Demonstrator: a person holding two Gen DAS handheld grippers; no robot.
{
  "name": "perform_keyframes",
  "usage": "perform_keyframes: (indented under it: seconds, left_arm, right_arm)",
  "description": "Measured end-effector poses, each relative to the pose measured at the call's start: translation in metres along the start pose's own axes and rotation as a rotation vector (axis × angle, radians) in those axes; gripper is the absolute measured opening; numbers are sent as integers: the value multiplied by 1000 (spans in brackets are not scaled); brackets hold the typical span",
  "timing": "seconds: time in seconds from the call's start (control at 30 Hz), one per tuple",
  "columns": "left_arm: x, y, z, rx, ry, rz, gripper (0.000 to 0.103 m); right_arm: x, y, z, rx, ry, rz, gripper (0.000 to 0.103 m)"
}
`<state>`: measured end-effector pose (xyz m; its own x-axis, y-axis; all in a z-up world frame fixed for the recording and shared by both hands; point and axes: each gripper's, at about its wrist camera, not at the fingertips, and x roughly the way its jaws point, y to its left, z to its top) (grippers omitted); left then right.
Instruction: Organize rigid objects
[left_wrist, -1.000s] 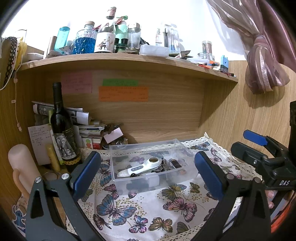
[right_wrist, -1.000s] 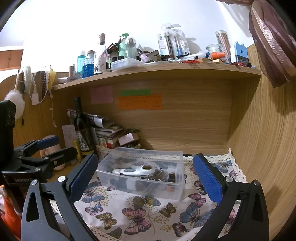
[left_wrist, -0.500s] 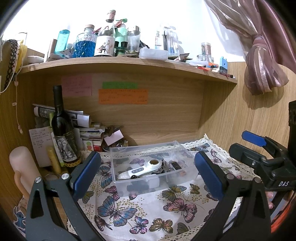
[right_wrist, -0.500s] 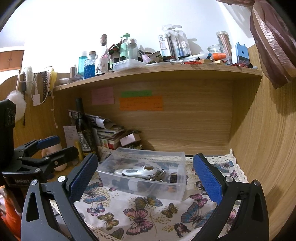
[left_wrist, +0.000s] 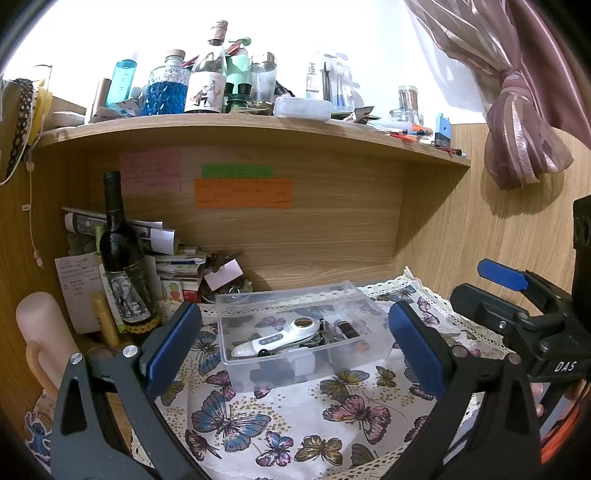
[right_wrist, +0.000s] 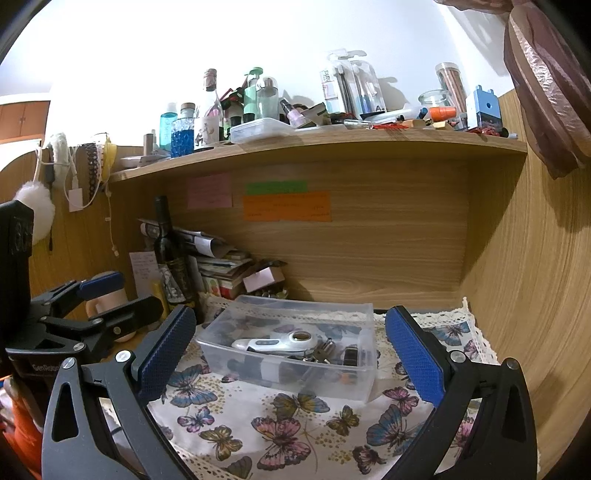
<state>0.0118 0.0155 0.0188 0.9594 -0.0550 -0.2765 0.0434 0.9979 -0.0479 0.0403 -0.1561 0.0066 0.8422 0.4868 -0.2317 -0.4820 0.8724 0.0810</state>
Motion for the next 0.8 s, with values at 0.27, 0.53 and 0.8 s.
perform_keyframes:
  seconds: [0.27, 0.53, 0.8]
  left_arm:
    - [0, 0, 0, -2, -6, -5, 103]
    - [2, -1, 2, 2, -6, -11, 103]
    - [4, 2, 1, -1, 0, -18, 103]
  right_arm:
    - [0, 0, 0, 3, 2, -3, 103]
    - [1, -1, -1, 9, 4, -3, 103]
    - [5, -3, -4, 16, 14, -8, 103]
